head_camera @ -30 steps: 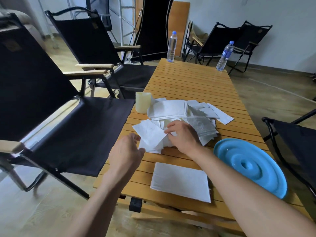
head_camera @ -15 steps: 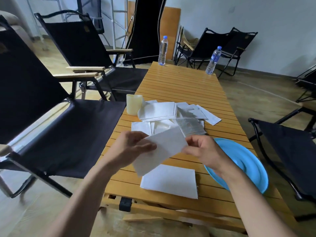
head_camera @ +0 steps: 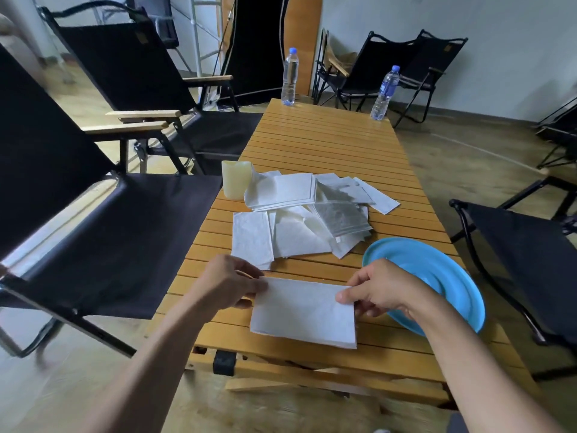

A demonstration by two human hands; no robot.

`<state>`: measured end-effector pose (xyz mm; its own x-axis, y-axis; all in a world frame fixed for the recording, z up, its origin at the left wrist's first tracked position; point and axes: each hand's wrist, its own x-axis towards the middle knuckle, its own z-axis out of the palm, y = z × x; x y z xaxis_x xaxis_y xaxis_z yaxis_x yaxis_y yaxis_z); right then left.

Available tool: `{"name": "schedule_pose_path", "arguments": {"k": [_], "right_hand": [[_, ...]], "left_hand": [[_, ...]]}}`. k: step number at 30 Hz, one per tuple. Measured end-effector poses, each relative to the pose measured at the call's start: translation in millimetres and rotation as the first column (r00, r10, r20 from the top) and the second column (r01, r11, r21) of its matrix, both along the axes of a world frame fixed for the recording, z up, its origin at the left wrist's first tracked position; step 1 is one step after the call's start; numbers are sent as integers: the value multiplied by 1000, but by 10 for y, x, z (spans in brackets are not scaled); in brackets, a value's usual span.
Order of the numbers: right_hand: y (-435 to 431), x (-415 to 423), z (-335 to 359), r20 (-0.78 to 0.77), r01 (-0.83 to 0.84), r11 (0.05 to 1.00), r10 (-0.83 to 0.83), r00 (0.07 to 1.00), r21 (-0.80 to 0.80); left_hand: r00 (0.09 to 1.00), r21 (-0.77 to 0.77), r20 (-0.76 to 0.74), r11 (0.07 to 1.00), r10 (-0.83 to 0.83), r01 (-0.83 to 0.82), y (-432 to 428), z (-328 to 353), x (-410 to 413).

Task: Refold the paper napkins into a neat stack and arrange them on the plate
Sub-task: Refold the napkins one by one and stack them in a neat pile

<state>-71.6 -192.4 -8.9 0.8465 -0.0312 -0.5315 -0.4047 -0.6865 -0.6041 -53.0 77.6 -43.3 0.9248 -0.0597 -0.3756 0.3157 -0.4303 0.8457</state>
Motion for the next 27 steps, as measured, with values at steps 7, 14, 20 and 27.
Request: {"name": "schedule_pose_path", "arguments": {"k": [7, 14, 20, 27], "right_hand": [[46, 16, -132, -13, -20, 983, 18, 1000, -185], [165, 47, -95, 154, -5, 856, 99, 983, -517], [793, 384, -184, 434, 12, 986, 61, 899, -164], [1209, 739, -384, 316, 43, 976, 27, 948, -215]], "left_hand": [[993, 280, 109, 957, 46, -75, -79, -157, 36], [988, 390, 151, 916, 34, -91, -56, -195, 50], [968, 511, 239, 839, 69, -186, -12, -118, 60], [952, 589, 286, 764, 106, -262, 135, -75, 18]]}}
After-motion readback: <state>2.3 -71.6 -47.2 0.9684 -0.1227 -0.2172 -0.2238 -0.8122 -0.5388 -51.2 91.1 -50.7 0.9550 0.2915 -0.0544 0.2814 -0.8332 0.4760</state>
